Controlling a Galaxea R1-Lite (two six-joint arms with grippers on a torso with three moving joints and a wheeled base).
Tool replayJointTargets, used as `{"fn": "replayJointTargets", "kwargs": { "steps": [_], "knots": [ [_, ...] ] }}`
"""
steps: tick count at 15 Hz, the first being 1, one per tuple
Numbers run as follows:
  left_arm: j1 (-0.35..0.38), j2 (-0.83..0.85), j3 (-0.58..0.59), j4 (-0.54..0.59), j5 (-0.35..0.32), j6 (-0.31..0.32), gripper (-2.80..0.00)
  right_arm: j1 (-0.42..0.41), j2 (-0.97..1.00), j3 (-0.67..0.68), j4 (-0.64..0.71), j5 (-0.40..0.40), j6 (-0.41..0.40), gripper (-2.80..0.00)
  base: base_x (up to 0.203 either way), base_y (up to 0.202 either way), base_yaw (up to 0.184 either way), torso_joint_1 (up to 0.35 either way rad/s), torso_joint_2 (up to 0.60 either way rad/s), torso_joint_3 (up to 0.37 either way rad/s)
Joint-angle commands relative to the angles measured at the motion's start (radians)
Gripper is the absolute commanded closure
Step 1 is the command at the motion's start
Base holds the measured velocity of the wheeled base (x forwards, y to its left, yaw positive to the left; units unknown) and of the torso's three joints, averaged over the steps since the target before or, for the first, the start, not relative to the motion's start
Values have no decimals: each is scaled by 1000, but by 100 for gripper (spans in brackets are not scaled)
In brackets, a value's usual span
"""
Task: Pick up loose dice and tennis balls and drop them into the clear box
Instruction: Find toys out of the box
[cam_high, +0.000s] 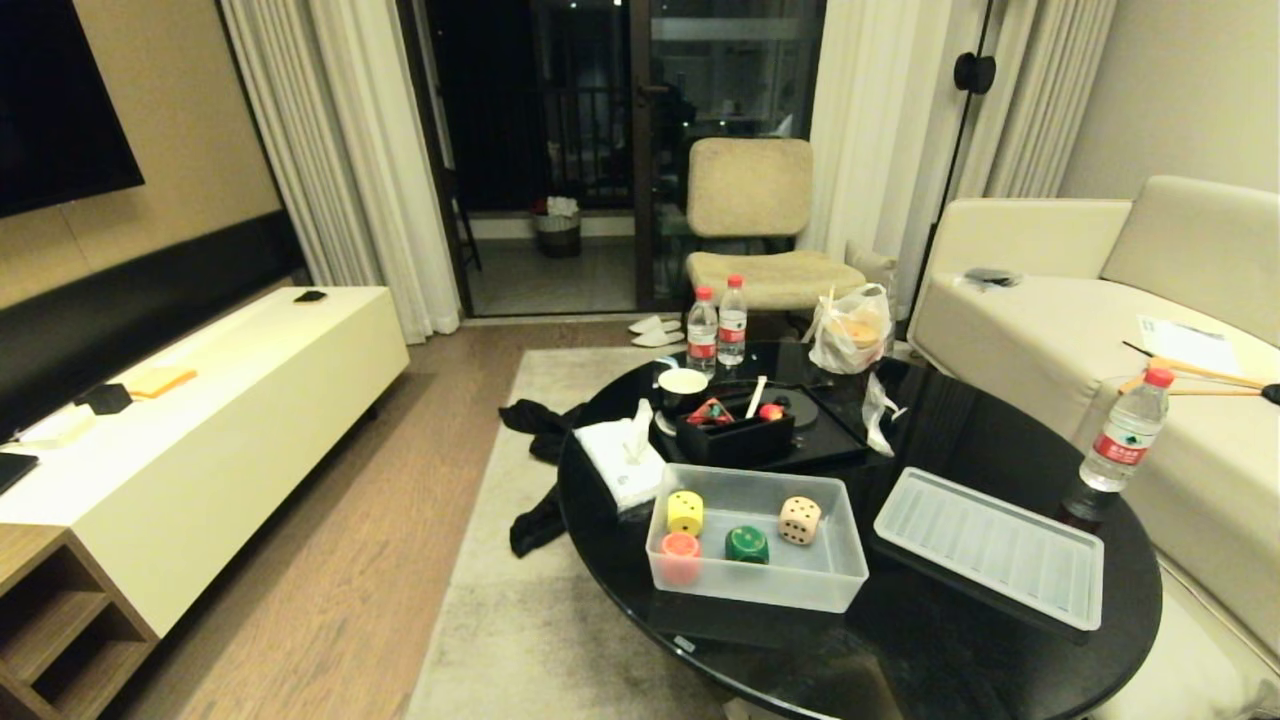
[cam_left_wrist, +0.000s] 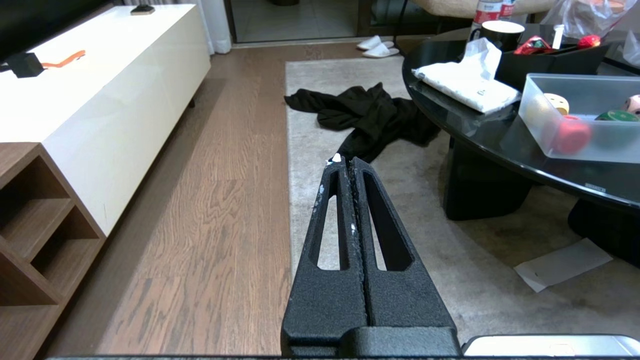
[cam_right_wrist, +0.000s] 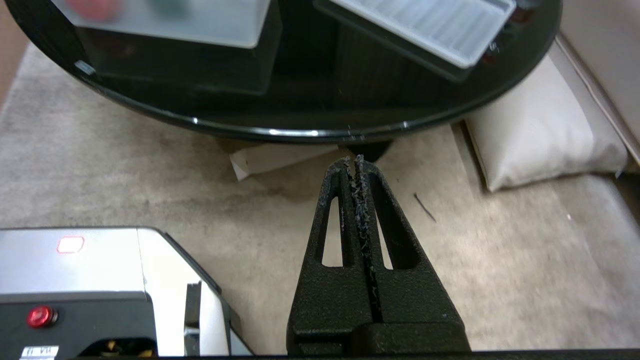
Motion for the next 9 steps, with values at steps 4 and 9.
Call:
{"fn": "replayJointTargets", "kwargs": {
  "steps": [4, 9],
  "knots": [
    [1, 0, 2, -1, 1, -1, 0, 3, 4, 22, -27, 27, -12, 0, 0, 0, 0, 0, 0, 0],
    [1, 0, 2, -1, -1, 1, 0, 84, -33, 33, -59, 27, -24, 0, 0, 0, 0, 0, 0, 0]
  ]
}}
